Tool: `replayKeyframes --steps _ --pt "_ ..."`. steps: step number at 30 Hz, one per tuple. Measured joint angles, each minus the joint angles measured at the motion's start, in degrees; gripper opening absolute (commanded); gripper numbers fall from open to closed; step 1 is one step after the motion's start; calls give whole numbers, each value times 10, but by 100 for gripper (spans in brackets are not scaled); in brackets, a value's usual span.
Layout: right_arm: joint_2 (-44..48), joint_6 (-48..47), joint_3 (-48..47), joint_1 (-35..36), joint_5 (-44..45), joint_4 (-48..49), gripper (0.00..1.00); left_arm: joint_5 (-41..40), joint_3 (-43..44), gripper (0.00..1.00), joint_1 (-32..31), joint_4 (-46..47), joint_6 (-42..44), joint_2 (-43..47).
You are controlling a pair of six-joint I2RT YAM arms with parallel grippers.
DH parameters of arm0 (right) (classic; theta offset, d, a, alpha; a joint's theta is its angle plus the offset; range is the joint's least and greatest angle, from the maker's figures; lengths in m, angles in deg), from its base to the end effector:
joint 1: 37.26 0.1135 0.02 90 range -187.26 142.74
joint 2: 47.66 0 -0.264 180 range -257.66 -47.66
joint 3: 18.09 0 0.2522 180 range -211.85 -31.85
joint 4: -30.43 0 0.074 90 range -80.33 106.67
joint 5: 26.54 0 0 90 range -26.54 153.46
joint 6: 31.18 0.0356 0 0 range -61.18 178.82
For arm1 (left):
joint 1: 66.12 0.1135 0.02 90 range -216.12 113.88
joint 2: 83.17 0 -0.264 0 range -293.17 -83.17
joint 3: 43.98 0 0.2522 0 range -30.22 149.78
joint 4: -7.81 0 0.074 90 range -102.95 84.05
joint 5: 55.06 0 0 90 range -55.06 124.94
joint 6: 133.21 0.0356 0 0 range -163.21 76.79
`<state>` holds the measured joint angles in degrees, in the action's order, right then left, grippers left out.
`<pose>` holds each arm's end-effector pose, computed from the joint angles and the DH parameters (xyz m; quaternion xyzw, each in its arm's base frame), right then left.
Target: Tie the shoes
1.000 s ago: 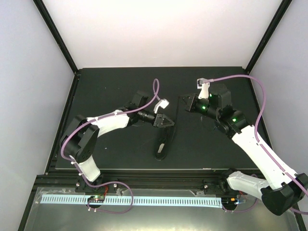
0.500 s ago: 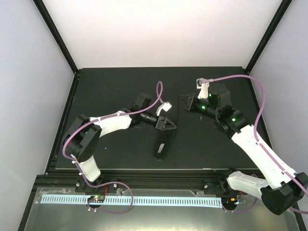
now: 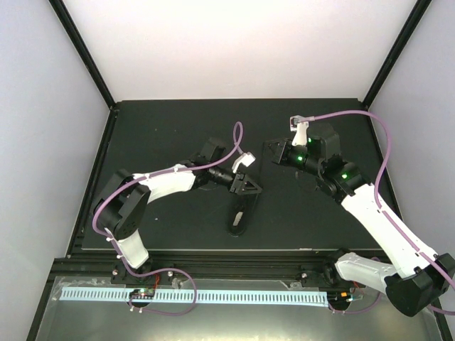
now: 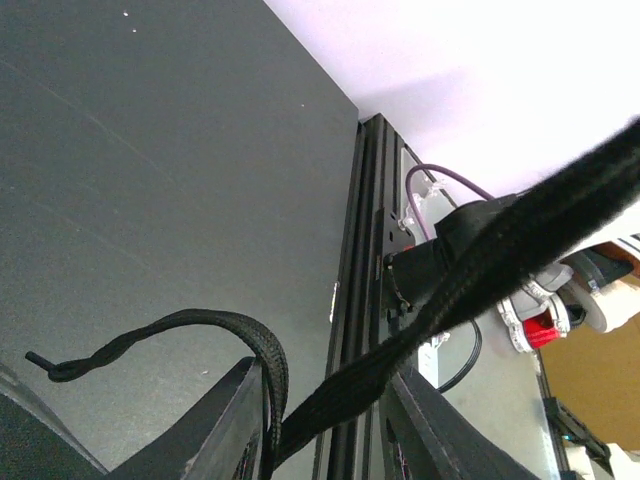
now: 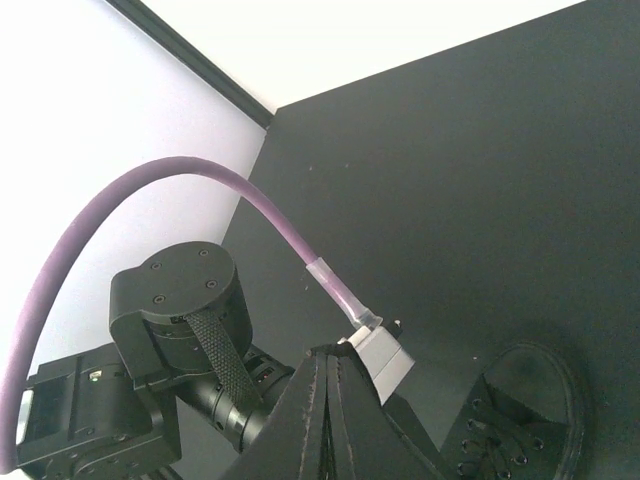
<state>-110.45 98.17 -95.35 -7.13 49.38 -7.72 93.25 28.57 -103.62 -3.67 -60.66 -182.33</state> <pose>0.2057 0.1294 0.3677 0.0000 0.8335 0.3937 0.3876 0.2675 -0.2435 0.2040 0.3467 0.7361 -0.5650 0.1370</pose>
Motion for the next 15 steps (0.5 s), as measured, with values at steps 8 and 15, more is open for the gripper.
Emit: replayKeyframes --steps 8,15 --pt "-5 0 0 0 0 0 2 -1 0 13 -5 -7 12 0" --pt "-6 0 0 0 0 0 2 -28 7 2 -5 -22 22 0"
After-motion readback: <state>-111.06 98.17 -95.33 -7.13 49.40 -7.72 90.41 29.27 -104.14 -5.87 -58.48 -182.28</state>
